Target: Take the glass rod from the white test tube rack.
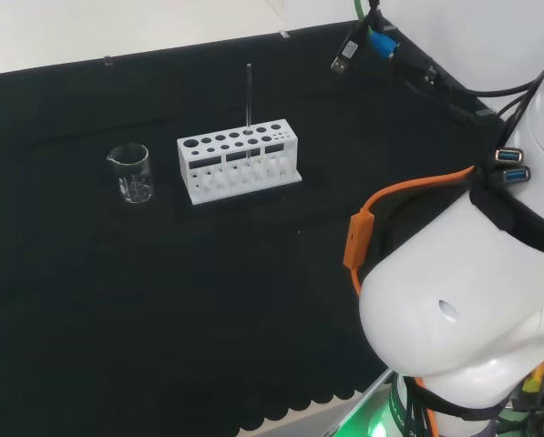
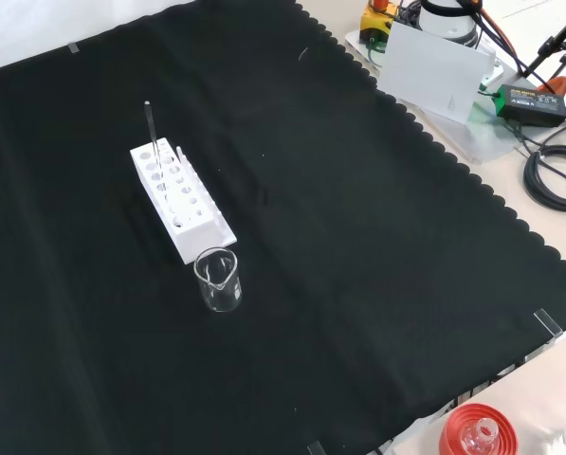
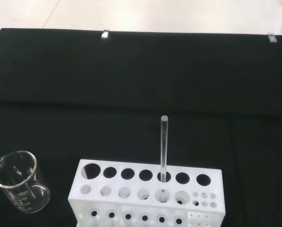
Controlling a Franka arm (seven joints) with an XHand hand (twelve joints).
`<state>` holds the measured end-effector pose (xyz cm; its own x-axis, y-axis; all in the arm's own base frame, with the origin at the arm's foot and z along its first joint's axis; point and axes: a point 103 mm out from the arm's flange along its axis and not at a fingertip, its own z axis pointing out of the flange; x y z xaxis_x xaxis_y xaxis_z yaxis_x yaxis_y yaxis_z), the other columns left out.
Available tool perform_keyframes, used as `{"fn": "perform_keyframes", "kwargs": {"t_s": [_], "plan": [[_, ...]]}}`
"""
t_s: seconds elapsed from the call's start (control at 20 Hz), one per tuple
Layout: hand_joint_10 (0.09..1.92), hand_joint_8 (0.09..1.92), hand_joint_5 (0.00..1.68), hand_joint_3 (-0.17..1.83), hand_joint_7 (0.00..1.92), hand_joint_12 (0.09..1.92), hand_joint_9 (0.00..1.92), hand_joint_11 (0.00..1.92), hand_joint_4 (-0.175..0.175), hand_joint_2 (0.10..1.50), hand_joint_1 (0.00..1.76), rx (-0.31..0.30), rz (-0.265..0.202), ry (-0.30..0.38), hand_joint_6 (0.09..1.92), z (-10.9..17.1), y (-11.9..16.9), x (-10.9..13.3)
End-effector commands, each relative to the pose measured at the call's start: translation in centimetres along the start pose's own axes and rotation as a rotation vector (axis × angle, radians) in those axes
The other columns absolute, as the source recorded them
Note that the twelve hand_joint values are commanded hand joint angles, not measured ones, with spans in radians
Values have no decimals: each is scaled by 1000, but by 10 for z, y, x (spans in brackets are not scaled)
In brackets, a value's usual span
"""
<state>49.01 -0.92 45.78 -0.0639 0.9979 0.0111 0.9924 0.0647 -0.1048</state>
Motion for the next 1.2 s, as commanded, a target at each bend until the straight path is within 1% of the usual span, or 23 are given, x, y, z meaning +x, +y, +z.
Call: {"fn": "perform_keyframes", "kwargs": {"t_s": [0.05, 0.15, 0.2, 0.35, 0.55, 0.65, 0.8, 0.9, 1.0, 1.2], "plan": [[917, 767, 219, 364, 173, 1483, 243, 105, 9, 763, 600, 16, -5, 9, 87, 5, 12, -8], [915, 770, 225, 367, 180, 1480, 250, 111, 8, 762, 603, 19, -6, 7, 87, 6, 16, -9], [914, 771, 228, 369, 183, 1479, 253, 115, 8, 760, 605, 17, -21, 6, 87, 7, 18, -8], [902, 774, 234, 390, 190, 1468, 263, 130, 7, 750, 607, 25, -32, 0, 87, 11, 25, -8], [900, 777, 239, 403, 196, 1466, 270, 143, 5, 744, 609, 69, -19, -46, 87, 12, 37, -8], [900, 778, 241, 408, 200, 1466, 274, 149, 5, 741, 607, 71, -25, -69, 87, 17, 42, -5], [900, 780, 244, 418, 205, 1463, 279, 156, 4, 736, 604, 73, -32, -52, 87, 31, 46, 2], [899, 781, 246, 424, 207, 1461, 280, 159, 4, 733, 603, 65, -66, -19, 87, 36, 50, 2], [899, 782, 249, 429, 208, 1460, 281, 160, 5, 731, 601, 59, -82, 7, 87, 38, 52, 0], [898, 784, 252, 437, 213, 1459, 281, 162, 5, 727, 600, 77, -98, 11, 87, 48, 59, -5]]}}
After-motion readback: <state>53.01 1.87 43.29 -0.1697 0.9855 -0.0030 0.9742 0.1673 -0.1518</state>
